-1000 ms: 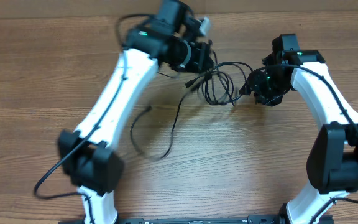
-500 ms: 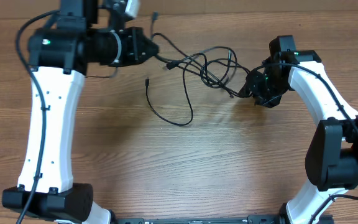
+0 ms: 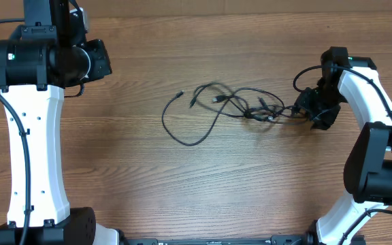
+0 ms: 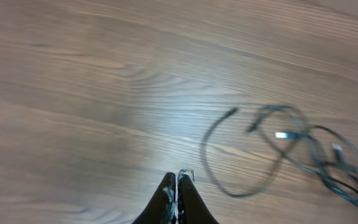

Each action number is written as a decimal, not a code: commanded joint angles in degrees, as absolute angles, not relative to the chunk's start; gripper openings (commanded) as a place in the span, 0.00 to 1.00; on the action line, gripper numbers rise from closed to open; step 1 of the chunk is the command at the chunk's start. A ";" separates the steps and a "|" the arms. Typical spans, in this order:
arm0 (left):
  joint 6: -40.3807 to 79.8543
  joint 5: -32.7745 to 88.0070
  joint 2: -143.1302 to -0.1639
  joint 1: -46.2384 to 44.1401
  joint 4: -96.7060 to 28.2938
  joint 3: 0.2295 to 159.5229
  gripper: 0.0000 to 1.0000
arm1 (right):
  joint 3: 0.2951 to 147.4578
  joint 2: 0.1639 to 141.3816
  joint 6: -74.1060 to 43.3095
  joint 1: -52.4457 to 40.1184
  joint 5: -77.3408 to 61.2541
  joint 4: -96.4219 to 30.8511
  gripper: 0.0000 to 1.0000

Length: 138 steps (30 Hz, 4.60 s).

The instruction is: Untangle cables

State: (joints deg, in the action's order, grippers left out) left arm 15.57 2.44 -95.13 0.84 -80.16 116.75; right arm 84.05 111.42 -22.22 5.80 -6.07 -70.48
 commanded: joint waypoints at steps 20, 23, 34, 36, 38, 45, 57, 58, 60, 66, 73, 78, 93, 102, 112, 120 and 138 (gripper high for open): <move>8.78 15.05 -99.44 -16.62 -75.13 116.99 0.08 | 102.52 106.08 -11.57 4.91 -14.35 -86.30 0.95; 8.78 15.05 -101.86 -18.63 -74.96 116.99 0.09 | 102.50 106.08 -12.14 4.89 -12.73 -86.32 0.98; 7.25 21.47 -109.54 -23.57 -73.41 116.99 0.12 | 102.50 106.08 -27.49 5.96 5.65 -77.47 1.00; 7.25 21.47 -110.93 -24.93 -73.23 116.99 0.13 | 102.50 106.08 -30.20 5.98 11.05 -75.64 1.00; 7.27 21.47 -112.33 -26.37 -72.73 116.99 0.12 | 102.50 106.08 -32.80 5.98 17.02 -74.78 1.00; 7.90 23.97 -116.97 -31.20 -67.79 116.99 0.13 | 102.50 106.10 -31.53 7.75 15.51 -73.89 1.00; 8.75 26.89 -126.98 -38.37 -64.49 116.99 0.21 | 102.50 106.10 -18.74 18.81 -9.41 -73.97 1.00; 11.18 26.39 -127.98 -38.74 -64.38 116.99 0.20 | 102.50 106.10 -18.70 18.90 -9.39 -74.00 1.00; 16.73 24.36 -130.04 -39.51 -63.64 116.99 0.20 | 102.50 106.10 -18.02 18.87 -9.78 -73.95 1.00; 28.38 17.19 -134.78 -40.93 -59.07 116.99 0.24 | 102.45 106.10 -17.67 18.87 -10.02 -73.93 1.00; 34.37 13.85 -138.41 -41.93 -50.28 116.99 0.36 | 102.45 106.13 -17.47 18.83 -10.00 -73.73 1.00; 36.03 12.62 -140.42 -42.02 -47.97 116.97 0.44 | 102.45 106.13 -17.47 18.83 -10.04 -73.69 1.00; 35.53 11.18 -141.62 -40.42 -55.72 118.76 0.40 | 102.39 106.15 -17.47 18.83 -10.22 -73.30 1.00; 34.28 10.48 -141.78 -38.92 -57.95 122.10 0.45 | 102.39 106.15 -17.47 18.83 -10.22 -73.52 1.00; 34.28 8.38 -142.23 -40.16 -54.08 120.57 0.47 | 102.39 106.15 -17.47 18.83 -10.22 -73.56 1.00; 34.26 8.36 -142.23 -41.06 -53.93 120.03 0.45 | 102.37 106.15 -17.45 18.83 -10.20 -73.54 1.00; 30.09 1.74 -139.33 -42.61 -58.70 122.41 0.04 | 102.35 106.15 -17.47 18.81 -10.26 -73.36 1.00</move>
